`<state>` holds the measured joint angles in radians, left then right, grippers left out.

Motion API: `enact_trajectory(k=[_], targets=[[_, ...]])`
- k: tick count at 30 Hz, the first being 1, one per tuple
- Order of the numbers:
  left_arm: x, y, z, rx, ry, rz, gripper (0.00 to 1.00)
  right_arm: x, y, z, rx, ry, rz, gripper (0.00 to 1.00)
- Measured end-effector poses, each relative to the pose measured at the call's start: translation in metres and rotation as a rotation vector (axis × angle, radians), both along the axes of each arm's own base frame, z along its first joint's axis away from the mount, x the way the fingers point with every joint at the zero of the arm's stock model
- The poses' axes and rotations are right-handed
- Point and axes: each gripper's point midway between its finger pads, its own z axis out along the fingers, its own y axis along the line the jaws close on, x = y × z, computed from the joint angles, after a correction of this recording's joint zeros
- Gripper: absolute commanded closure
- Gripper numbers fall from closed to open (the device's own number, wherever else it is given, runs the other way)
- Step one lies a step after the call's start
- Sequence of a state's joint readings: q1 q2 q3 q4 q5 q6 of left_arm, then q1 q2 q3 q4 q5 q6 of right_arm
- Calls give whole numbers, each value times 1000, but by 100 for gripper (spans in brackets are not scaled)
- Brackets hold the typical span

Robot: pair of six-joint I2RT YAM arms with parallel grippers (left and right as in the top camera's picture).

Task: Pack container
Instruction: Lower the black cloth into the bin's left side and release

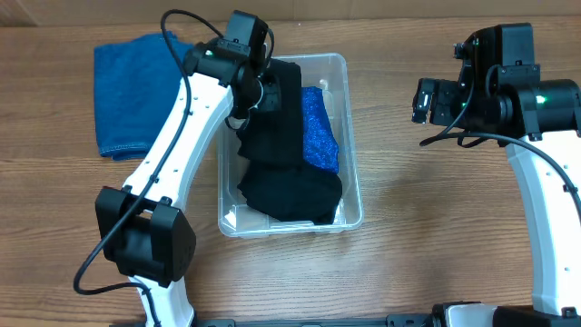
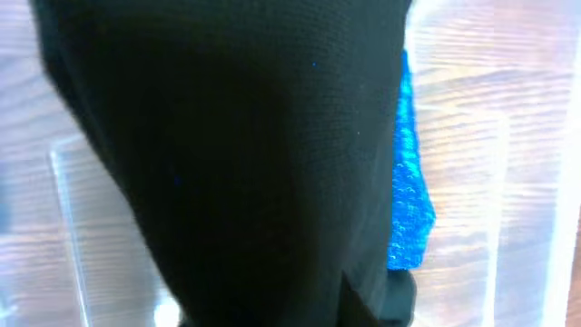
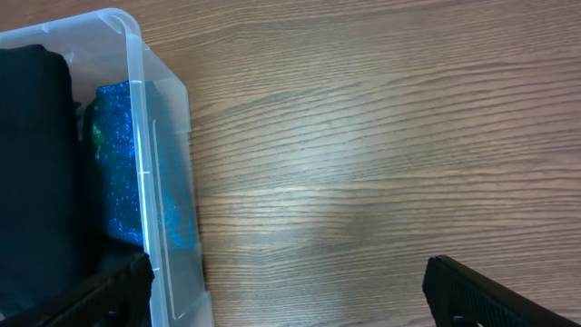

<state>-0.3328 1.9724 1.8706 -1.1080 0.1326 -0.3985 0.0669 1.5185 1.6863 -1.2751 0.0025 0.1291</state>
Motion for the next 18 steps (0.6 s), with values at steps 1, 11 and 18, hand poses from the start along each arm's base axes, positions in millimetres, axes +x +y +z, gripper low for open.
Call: enact_trajectory(k=[1,11,18], targets=[[1,2,-6,14,12,5,53,0,0,0,0,1,-1,0],[9,44,9,179,29,56,50,-2,0,-1,3,9,0,0],[23,11,65,175,-189,-11,96,-2,0,-1,3,9,0,0]])
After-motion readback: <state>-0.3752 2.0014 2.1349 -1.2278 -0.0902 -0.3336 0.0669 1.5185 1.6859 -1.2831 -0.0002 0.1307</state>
